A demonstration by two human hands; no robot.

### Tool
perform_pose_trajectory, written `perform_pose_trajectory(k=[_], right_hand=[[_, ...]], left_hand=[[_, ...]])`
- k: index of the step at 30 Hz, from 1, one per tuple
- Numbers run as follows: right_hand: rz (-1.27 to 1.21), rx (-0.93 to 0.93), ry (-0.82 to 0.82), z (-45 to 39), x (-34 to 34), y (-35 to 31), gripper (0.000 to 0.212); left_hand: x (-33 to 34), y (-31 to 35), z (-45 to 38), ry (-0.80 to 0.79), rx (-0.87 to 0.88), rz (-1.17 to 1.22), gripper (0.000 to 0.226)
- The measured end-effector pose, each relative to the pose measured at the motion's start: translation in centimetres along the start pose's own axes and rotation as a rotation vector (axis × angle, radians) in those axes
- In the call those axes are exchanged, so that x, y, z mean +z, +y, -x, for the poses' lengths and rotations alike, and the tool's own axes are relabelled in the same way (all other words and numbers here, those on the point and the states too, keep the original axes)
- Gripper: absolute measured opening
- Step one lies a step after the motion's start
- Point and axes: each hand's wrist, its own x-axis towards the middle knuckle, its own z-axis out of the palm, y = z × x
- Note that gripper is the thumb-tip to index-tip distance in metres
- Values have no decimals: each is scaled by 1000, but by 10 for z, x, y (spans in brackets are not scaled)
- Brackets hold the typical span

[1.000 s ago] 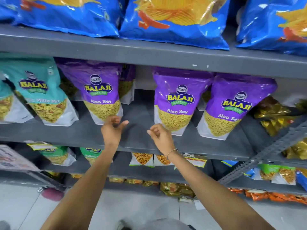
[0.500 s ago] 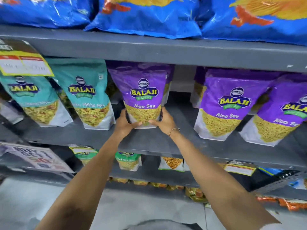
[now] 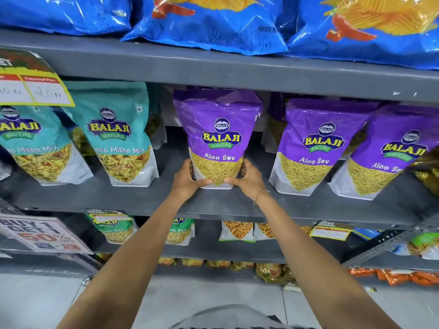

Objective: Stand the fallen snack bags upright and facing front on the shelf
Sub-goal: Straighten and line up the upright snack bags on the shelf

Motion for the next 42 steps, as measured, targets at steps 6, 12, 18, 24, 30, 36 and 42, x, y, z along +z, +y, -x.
perform_pose_trajectory(k=[6,12,18,24,30,36,42], right_hand=[[12,8,-53,0,-3,-4,68],[37,26,-70,12,-12,-5,72],[311,-320,374,39,-49,-39,10],[738,-692,777,36,-124,-100,20],[1001,-368,515,9,-181,-127,38],[964,-434,448,2,-198,-129,33],[945,-334,523,-15,-204,-131,35]], left_hand=[[-1,2,3,-10,13,-40,84],[6,8,23,169,111,-47,88],[46,20,66,178,345,-126,30],[121,67,59,-234,445,-164,62],[173,90,32,-234,191,-12,123],[194,75,12,-251,69,-70,87],[201,69,8,-146,69,-68,67]])
